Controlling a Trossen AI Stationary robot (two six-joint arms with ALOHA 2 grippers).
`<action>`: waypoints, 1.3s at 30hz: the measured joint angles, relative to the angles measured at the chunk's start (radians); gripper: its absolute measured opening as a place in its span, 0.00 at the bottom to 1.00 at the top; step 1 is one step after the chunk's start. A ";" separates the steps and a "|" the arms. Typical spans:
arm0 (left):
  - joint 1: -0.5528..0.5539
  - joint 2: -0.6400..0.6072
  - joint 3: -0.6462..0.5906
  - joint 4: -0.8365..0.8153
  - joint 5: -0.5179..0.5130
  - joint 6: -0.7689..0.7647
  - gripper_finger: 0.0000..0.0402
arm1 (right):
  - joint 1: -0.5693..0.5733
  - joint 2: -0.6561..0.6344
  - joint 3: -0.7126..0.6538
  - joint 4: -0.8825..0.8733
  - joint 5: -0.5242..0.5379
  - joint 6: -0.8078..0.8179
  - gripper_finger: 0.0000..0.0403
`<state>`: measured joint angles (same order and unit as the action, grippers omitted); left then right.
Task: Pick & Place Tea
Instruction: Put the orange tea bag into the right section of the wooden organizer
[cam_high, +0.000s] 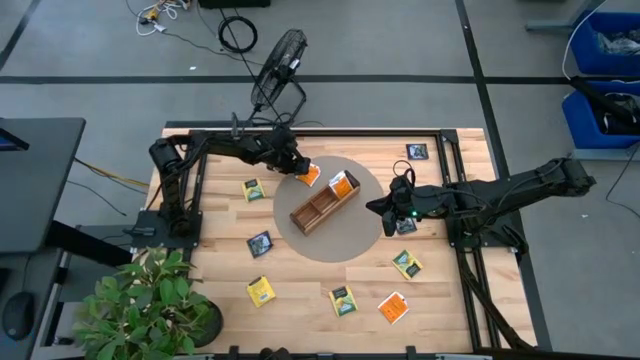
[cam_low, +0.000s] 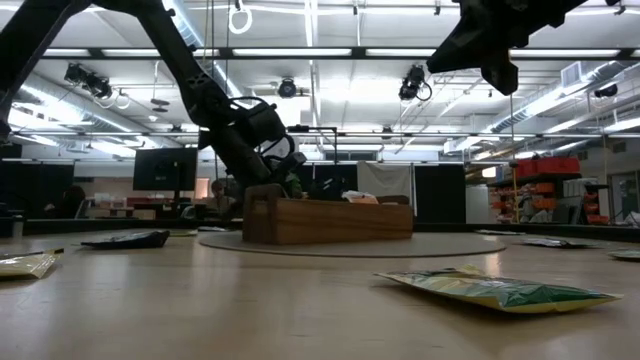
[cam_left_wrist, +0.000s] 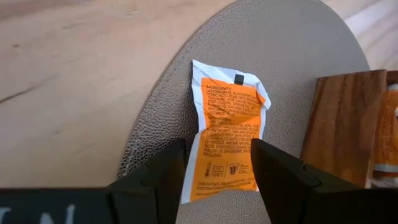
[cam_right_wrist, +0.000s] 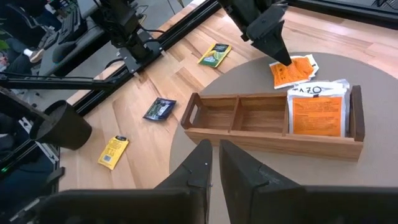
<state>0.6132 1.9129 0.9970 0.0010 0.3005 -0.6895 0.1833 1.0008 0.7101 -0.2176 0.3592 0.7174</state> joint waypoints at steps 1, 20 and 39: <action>0.000 0.000 0.000 0.000 0.003 -0.001 0.47 | 0.000 0.000 0.000 -0.005 0.000 0.001 0.10; -0.003 0.000 -0.001 0.037 0.019 0.055 0.01 | 0.000 0.000 0.000 -0.087 0.026 0.007 0.10; 0.003 -0.146 -0.001 0.050 0.068 0.144 0.00 | -0.016 0.000 0.000 -0.046 0.033 -0.007 0.10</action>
<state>0.6165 1.7671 0.9958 0.0512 0.3689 -0.5457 0.1675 1.0008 0.7101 -0.2639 0.3917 0.7101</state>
